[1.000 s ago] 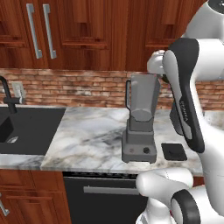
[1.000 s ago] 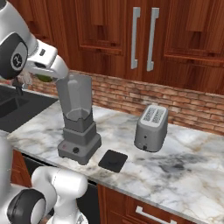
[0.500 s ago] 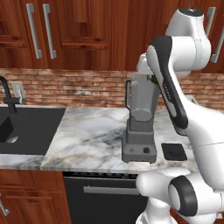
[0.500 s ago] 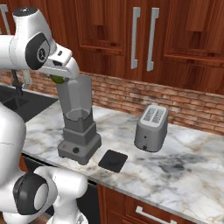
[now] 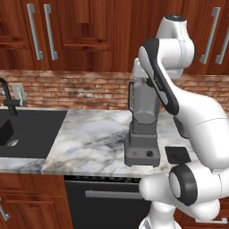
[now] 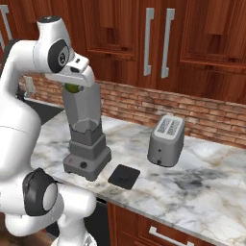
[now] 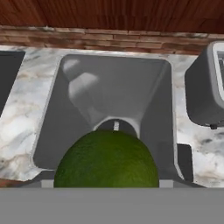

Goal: Grab the lime and onion from the fridge, place them in the blender, close the lid, and turn on the blender to create a marinade.

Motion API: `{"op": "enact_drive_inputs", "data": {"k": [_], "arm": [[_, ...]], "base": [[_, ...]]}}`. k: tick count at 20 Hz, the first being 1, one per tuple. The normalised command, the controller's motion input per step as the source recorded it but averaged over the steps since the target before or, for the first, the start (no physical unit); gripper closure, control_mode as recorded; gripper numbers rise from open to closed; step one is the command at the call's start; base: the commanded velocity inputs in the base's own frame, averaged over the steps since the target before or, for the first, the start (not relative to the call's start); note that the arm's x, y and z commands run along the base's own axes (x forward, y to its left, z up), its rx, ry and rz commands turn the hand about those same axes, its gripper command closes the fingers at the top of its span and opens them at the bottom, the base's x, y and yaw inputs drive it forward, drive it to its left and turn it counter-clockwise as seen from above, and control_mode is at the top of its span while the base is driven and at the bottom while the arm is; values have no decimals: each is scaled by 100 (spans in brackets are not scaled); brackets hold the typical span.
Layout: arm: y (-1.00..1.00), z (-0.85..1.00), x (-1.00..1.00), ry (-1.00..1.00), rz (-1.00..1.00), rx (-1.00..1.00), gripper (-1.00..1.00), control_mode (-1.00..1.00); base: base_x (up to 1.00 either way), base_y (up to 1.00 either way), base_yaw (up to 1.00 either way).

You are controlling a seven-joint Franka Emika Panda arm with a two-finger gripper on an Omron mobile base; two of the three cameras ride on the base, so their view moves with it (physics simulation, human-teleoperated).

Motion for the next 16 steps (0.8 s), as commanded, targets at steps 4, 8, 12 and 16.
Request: {"op": "enact_drive_inputs", "data": {"k": [4,8,12,16], "arm": [[0,-1,58,0,0,0,100,-100],[0,-35,38,2,0,-1,100,-100],[0,-67,17,8,0,-3,100,-100],[0,-44,17,2,0,-2,-100,-100]], "base": [[0,0,0],[0,0,0],[0,0,0],[0,0,0]]}}
